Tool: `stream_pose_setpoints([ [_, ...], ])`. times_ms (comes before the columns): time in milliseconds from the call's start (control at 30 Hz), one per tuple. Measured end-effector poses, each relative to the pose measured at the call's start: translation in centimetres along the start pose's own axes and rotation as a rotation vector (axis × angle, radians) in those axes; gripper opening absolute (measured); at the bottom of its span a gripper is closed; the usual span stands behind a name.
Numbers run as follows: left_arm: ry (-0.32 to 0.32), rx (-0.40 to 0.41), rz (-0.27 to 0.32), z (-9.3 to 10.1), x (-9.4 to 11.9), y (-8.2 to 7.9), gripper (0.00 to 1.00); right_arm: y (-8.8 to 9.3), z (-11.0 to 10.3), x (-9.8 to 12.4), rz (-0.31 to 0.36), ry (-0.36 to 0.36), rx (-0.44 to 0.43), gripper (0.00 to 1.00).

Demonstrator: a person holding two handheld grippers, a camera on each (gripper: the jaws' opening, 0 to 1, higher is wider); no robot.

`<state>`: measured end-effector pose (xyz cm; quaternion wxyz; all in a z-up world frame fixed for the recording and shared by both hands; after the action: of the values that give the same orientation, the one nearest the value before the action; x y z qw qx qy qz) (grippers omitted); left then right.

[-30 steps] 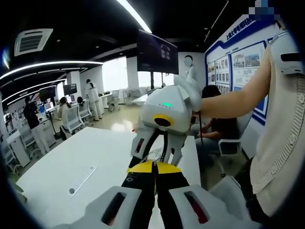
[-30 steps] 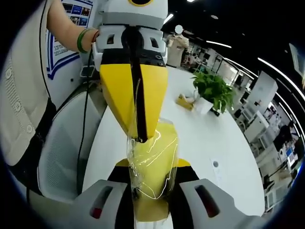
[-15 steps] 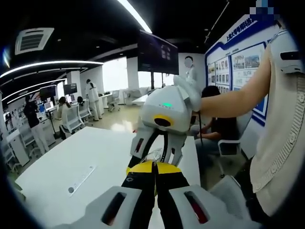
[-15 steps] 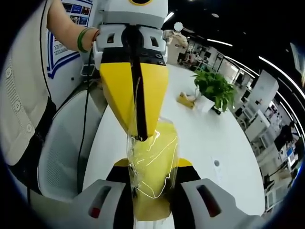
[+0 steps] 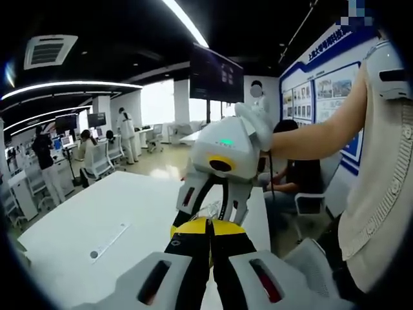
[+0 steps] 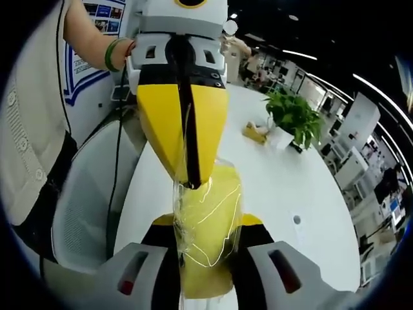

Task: Compare the silicone blocks by pressing each to a similar depth, holding the contact briefly, and releasing to observe deformation and rebound differences across the visible hardness samples.

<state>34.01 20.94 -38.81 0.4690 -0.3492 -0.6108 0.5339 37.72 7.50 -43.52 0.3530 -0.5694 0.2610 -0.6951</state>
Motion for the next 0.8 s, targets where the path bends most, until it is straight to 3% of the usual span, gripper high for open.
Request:
stream_pose_setpoints([
  [800, -0.011, 0.060, 0.020, -1.1, 0.7, 1.5, 0.00, 0.7, 0.3, -1.6, 0.011, -0.052, -0.087, 0.29],
])
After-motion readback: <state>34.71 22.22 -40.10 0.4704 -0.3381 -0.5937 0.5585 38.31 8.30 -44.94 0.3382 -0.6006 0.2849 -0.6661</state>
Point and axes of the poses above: the point that each gripper's makers call its tool centre point, and the gripper's own axes: x roughly backward along the fingers, z roughly to its right, y roughly out of its underside, the point moved 10 cm from there along x, roughly backward along the fingers, and after that the axes turned 4 degrees about z, right-handed, at the moved point
